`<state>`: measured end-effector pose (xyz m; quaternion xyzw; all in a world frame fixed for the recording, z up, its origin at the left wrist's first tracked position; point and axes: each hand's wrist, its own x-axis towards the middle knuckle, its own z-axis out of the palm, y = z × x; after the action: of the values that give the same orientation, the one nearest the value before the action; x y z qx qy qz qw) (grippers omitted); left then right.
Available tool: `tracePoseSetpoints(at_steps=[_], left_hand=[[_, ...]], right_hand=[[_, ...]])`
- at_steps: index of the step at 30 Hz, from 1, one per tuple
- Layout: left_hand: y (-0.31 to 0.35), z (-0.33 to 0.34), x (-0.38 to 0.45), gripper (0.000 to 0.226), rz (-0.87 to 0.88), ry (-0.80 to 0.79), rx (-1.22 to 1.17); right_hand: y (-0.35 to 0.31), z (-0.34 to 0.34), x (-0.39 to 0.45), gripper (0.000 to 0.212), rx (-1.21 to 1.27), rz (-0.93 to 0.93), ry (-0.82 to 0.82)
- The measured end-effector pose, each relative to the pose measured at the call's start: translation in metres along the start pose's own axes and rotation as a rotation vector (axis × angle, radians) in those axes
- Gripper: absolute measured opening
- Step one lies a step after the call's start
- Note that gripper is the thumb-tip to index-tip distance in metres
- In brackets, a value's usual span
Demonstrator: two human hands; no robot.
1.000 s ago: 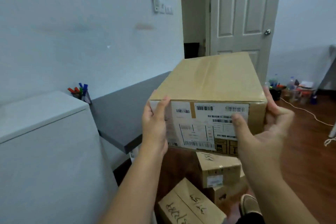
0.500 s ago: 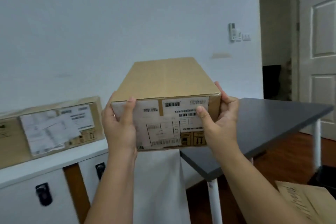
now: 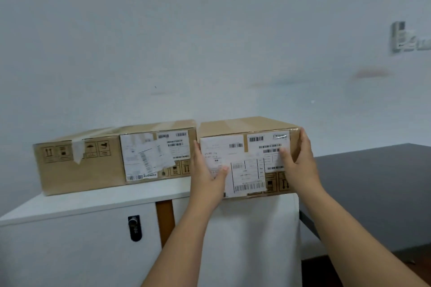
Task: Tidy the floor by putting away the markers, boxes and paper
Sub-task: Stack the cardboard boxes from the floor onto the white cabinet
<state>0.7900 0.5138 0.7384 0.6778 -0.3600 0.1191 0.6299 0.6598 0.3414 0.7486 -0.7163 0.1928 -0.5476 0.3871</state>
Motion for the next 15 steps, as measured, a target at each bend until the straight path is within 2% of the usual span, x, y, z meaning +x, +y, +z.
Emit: tracePoseSetpoints(at_steps=[4, 8, 11, 15], left_hand=[[-0.029, 0.006, 0.007, 0.107, -0.002, 0.031, 0.204], [-0.058, 0.002, 0.03, 0.112, -0.027, 0.072, 0.313], [-0.075, -0.011, 0.058, 0.126, -0.085, 0.135, 0.588], [-0.095, -0.026, 0.087, 0.139, -0.144, 0.083, 0.826]], right_hand=[[0.024, 0.034, 0.005, 0.086, -0.256, 0.037, -0.096], [0.046, 0.061, 0.016, 0.099, -0.298, 0.104, -0.228], [0.054, 0.075, 0.035, 0.107, -0.341, 0.119, -0.277], [0.067, 0.086, 0.06, 0.104, -0.425, 0.146, -0.375]])
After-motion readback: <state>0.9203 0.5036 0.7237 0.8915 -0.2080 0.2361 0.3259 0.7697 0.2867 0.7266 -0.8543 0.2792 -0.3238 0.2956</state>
